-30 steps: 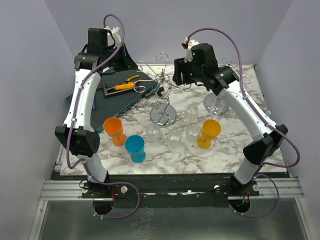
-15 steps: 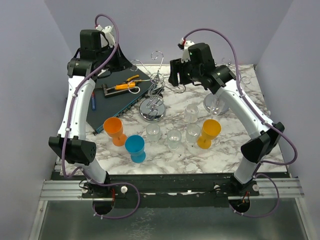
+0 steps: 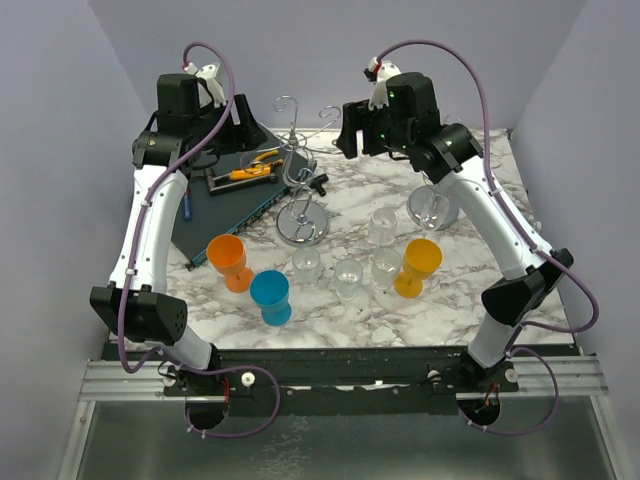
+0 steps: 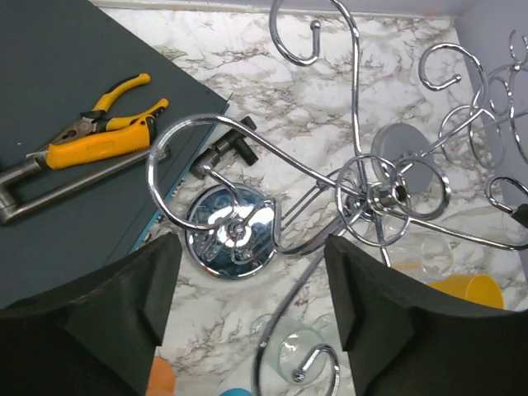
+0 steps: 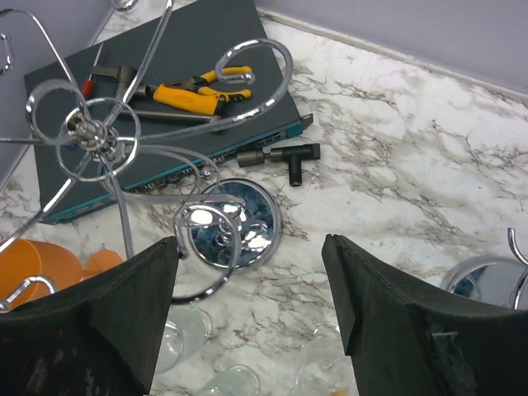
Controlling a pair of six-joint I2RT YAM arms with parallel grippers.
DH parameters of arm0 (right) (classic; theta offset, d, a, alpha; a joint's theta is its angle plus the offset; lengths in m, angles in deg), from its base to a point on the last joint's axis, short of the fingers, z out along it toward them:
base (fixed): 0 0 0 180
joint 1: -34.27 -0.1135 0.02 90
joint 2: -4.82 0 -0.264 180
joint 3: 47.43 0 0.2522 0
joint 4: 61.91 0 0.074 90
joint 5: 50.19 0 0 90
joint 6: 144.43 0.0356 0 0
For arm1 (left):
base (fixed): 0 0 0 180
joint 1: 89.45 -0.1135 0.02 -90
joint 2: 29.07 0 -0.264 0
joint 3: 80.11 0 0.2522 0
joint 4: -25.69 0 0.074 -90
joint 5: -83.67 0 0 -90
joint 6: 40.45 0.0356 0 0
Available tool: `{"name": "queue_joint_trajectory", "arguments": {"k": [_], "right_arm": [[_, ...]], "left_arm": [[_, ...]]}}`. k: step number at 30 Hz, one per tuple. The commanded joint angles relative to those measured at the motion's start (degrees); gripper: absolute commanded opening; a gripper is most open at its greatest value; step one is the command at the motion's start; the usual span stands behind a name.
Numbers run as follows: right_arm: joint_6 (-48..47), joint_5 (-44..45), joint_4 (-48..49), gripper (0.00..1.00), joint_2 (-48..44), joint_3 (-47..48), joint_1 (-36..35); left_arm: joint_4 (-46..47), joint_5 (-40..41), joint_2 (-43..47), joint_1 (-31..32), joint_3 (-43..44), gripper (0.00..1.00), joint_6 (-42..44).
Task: Place the wine glass upside down on the wine glass rack
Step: Adjust the wine rack at the center of the board, then pick up the wine glass at the center of the board.
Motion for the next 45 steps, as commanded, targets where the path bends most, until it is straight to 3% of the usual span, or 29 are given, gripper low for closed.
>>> {"name": "queue_joint_trajectory", "arguments": {"k": [1,6,9,14,22,28,34,45], "right_arm": [[0.4,3.4,-0.8,0.78,-2.7,0.8,-0.1],[2.3,2.4,-0.3,0.79,-7.7,-5.2,-0.2],[2.8,3.3,-0.9,0.79,-10.4,-8.0,-0.4],[4.2,3.1,-2.9,0.79,-15.7,-10.6,-1.7],[9.9,13.5,-3.7,0.75,-19.3,-26.1,-20.6],[11.4,15.9,1.0,0.72,-16.6,-36.1,-29.9],[7.5,15.8,9.6,0.71,-11.3,-38.0,-30.2],[9.6,20.3,19.9,0.59,-6.3,-42.8,-26.6]], "left_arm": [[-0.1,1.7,1.0,0.0,0.9,0.81,0.6],[-1.4,0.6,1.4,-0.2,1.9,0.87,0.7],[-3.4,0.5,1.6,-0.3,3.3,0.98,1.3],[-9.1,2.3,1.6,-0.7,8.2,0.99,3.1],[-18.0,3.0,2.3,-3.9,12.0,0.99,7.0],[-20.6,1.4,3.9,-7.7,9.9,0.99,8.1],[-21.2,0.4,5.8,-8.7,8.3,0.99,8.5],[-21.8,-1.0,8.3,-8.7,5.9,0.99,9.3]]}}
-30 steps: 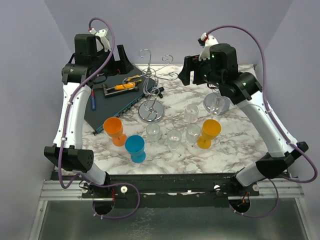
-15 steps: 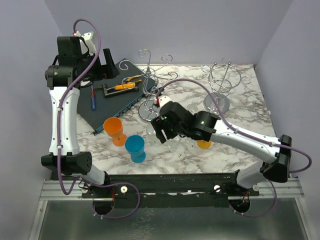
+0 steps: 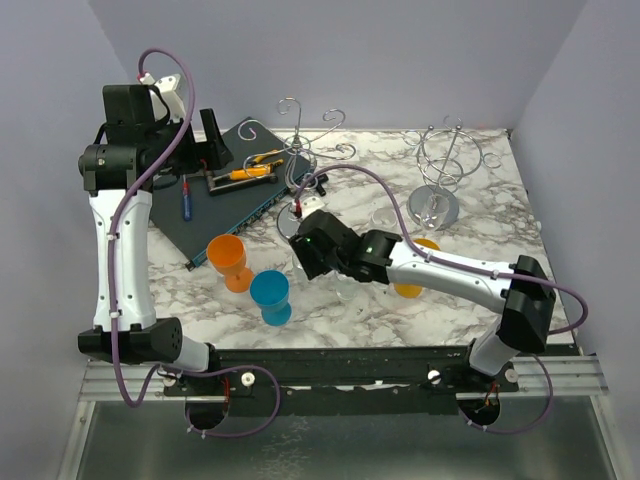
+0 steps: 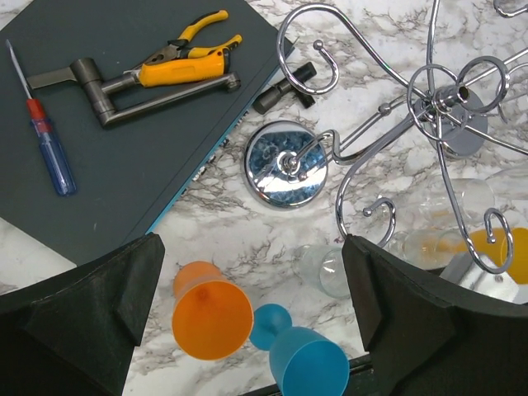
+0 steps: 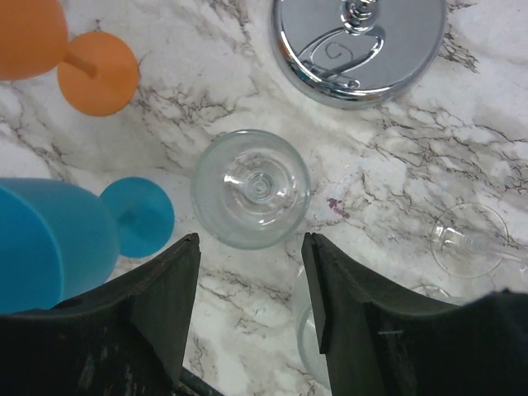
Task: Place the wine glass upside down on the wine glass rack
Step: Pick up the wine glass at the center of the board.
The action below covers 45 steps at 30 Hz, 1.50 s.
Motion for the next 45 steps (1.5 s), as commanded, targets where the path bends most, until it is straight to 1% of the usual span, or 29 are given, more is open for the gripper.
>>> {"name": "queue_joint_trajectory", "arguments": {"k": [1,10,18,24,27,28,31,33,34,36,37,42,45], "right_arm": [[0.9,2.8,7.3,0.59,0.9,-3.0,3.0],[1.5,0.6,12.6,0.57,3.7,-5.5,4.7],[2.8,0.2,14.0,0.55,7.6,-6.6,5.3],[3.9,0.4,14.8,0.53,6.7,-9.3,5.5],[4.5,0.5,15.0,0.50,5.7,-10.4,5.4],[4.7,0.5,15.3,0.48,5.3,-10.9,5.4],[4.9,-0.1,16.6,0.37,4.7,-12.4,5.4],[5.3,-0.5,17.1,0.24,4.7,-12.7,5.5],[5.4,-0.7,17.3,0.16,4.5,-12.8,5.5],[5.4,-0.7,17.7,0.03,3.7,-13.3,5.5],[5.4,-0.7,17.9,0.01,3.0,-13.6,5.4],[4.6,-0.6,18.4,0.00,-2.6,-15.2,5.4],[3.7,-0.7,18.6,0.01,-7.9,-16.0,4.9]], "left_arm": [[-1.0,-1.8,1.6,-0.2,-1.0,0.99,1.1],[-1.0,-2.1,2.7,-0.2,-2.2,0.99,1.7],[-1.4,-2.2,3.5,-0.2,-2.0,0.99,2.5],[-1.5,-2.9,3.8,-0.2,-2.3,0.99,2.6],[-1.3,-3.3,3.8,-0.2,-2.7,0.99,2.6],[-1.2,-3.6,3.8,-0.2,-2.9,0.99,2.5],[-1.2,-3.9,3.9,-0.2,-3.2,0.99,2.3],[-1.2,-4.0,3.9,-0.2,-3.1,0.99,2.1],[-1.2,-3.9,3.9,-0.2,-3.0,0.99,2.1],[-1.6,-3.9,4.0,-0.2,-2.4,0.99,2.2],[-1.8,-4.0,3.9,-0.2,-2.0,0.99,2.2],[-3.0,-6.2,3.9,-0.2,-0.3,0.99,2.4],[-3.4,-8.4,4.2,-0.2,-0.2,0.99,2.9]]}}
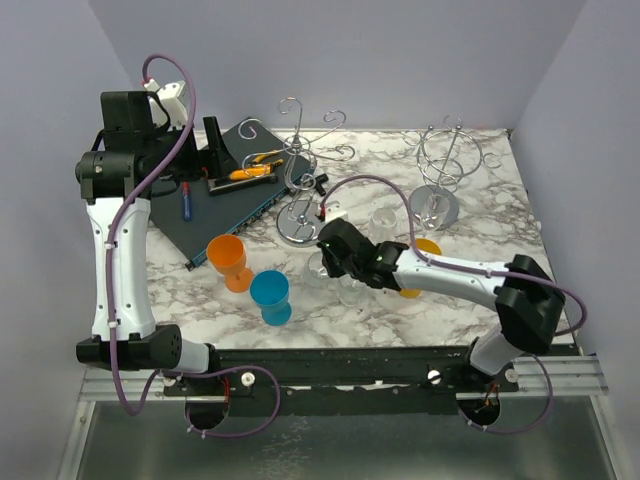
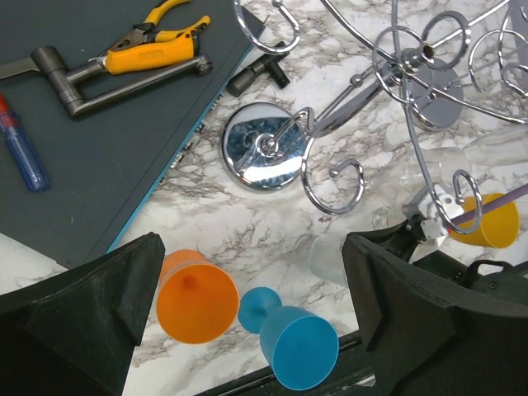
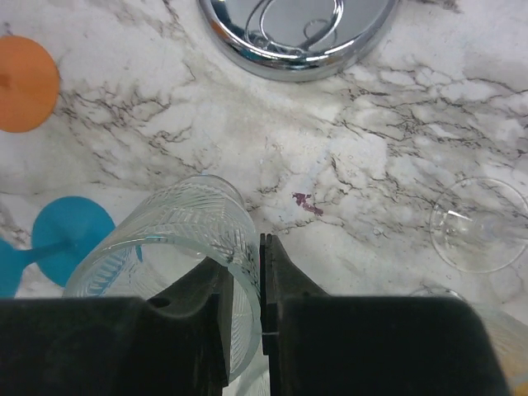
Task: Place the wine glass upside down on the wine glass rack
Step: Pick up the wine glass at the center of the board, then turn the wine glass upside down at the wine rack.
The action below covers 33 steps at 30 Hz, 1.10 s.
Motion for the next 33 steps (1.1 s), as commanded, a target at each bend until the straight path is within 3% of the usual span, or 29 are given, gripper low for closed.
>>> {"name": "queue_joint_trajectory", "arguments": {"k": [1,6,16,24,33], "right_arm": [[-0.9,-0.3,2.0,0.01,-9.7,-0.1,-0.7],[-3.1,-2.1,-0.8,0.01,-17.5,3.3,-0.9],[-4.8,-7.1,-14.7,0.01,-24.9,19.4,-1.0],[-9.6,-4.3,-13.7,0.01,-20.0,33.1,-1.0],[-12.9,-3.5,-7.3,0.00,-15.5,39.0,-1.0]], "left_arm": [[-1.9,-5.1,1.8,-0.2,1.7,0.99,1.7],[-2.3,-10.2,2.2,-0.1,1.7,0.99,4.4],[-8.4,-19.1,0.6,3.2,5.5,0.99,13.9],[-8.0,-15.4,0.7,17.9,7.4,0.99,13.6],[-3.9,-14.4,3.1,19.5,3.4,0.93,13.0]]}}
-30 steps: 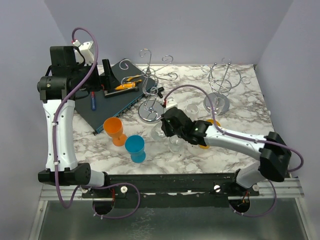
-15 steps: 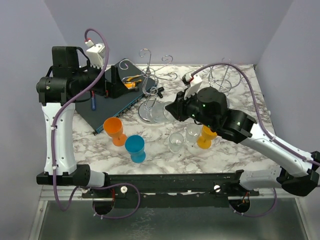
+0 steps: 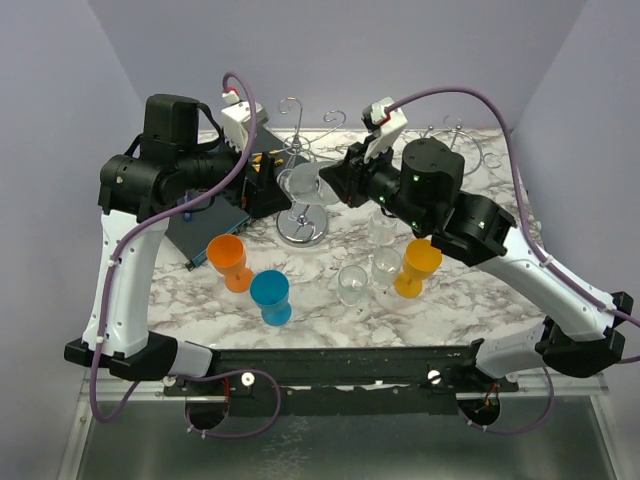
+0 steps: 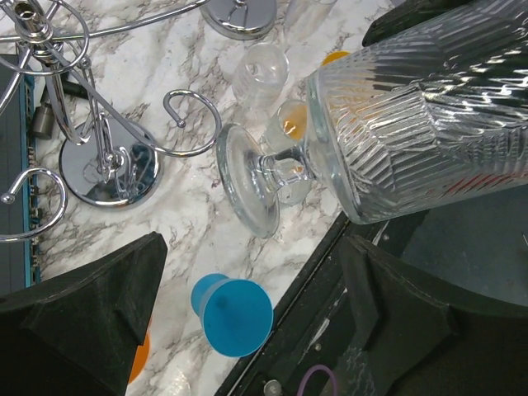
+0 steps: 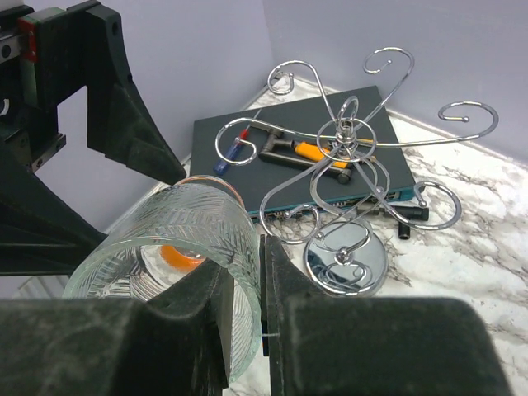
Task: Place the wine glass upside down on the wine glass rack
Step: Turn the wine glass upside down at the wine rack.
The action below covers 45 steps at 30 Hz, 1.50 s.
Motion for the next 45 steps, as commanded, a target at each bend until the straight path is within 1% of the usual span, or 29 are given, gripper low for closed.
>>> {"name": "queue_joint_trajectory", "arguments": {"k": [1,5,7,9,11,16,19,20,23,25,27,30,31,33,36,39,41,45], "right_arm": [[-1.4,0.0,5.5,0.00,0.9,3.0,-0.3],[0.1,-2.1,7.4,0.01,0.5,2.0,-0.3],[1.0,-3.2,9.2,0.01,-0.4,0.6,-0.3],[1.9,-4.6,10.8,0.00,-1.0,-0.5,-0.3],[3.0,-5.8,11.9,0.01,-1.2,-1.5,-0.3],[5.3,-8.6,13.5,0.01,-1.0,-3.1,-0.3],[6.4,-9.8,15.1,0.01,-1.4,-4.5,-0.3],[6.7,-10.4,15.7,0.01,-1.7,-5.1,-0.3],[7.9,-12.0,17.0,0.01,-1.9,-6.3,-0.3],[8.6,-13.3,17.0,0.01,-1.3,-6.2,-0.3],[9.1,-14.0,17.1,0.01,-0.6,-6.4,-0.3],[10.1,-16.5,18.4,0.01,-0.4,-7.6,-0.3],[10.2,-16.7,18.5,0.01,-0.3,-7.7,-0.3],[10.4,-16.8,18.1,0.02,-0.2,-7.8,-0.3],[10.5,-16.4,16.9,0.28,-0.5,-7.7,-0.3],[10.5,-15.1,14.9,0.53,-0.8,-7.6,-0.3],[10.2,-14.9,13.4,0.64,-1.3,-7.6,-0.3],[9.3,-14.7,8.7,0.80,-2.3,-7.3,-0.3]], "left_arm": [[3.9,1.4,2.7,0.4,-3.6,0.91,0.3],[6.6,0.8,3.0,0.3,-6.2,0.85,-0.4],[8.2,0.3,3.0,0.3,-7.6,0.75,-1.0],[10.5,0.6,3.4,0.3,-9.0,0.60,-2.5],[13.2,0.1,4.2,0.3,-10.3,0.56,-3.8],[15.0,-0.6,4.3,0.3,-9.4,0.55,-5.4],[15.0,-0.6,4.9,0.3,-10.3,0.62,-4.5],[15.0,-0.6,5.1,0.3,-10.9,0.63,-4.1],[15.0,-0.9,5.6,0.3,-12.2,0.61,-3.2],[15.2,-2.2,6.0,0.3,-12.4,0.54,-2.4],[15.4,-3.7,6.3,0.3,-12.3,0.37,-1.6],[15.4,-5.2,6.8,0.3,-12.3,0.04,0.3],[15.2,-5.4,7.3,0.3,-12.6,0.00,1.3],[15.0,-5.3,7.9,0.3,-13.1,0.00,3.1],[14.5,-2.5,8.2,0.3,-13.1,0.00,5.3],[14.3,0.1,8.7,0.3,-13.1,0.00,10.1],[14.1,2.6,8.8,0.3,-12.6,0.00,13.5],[14.3,6.6,9.3,0.3,-11.8,0.00,22.8]]}}
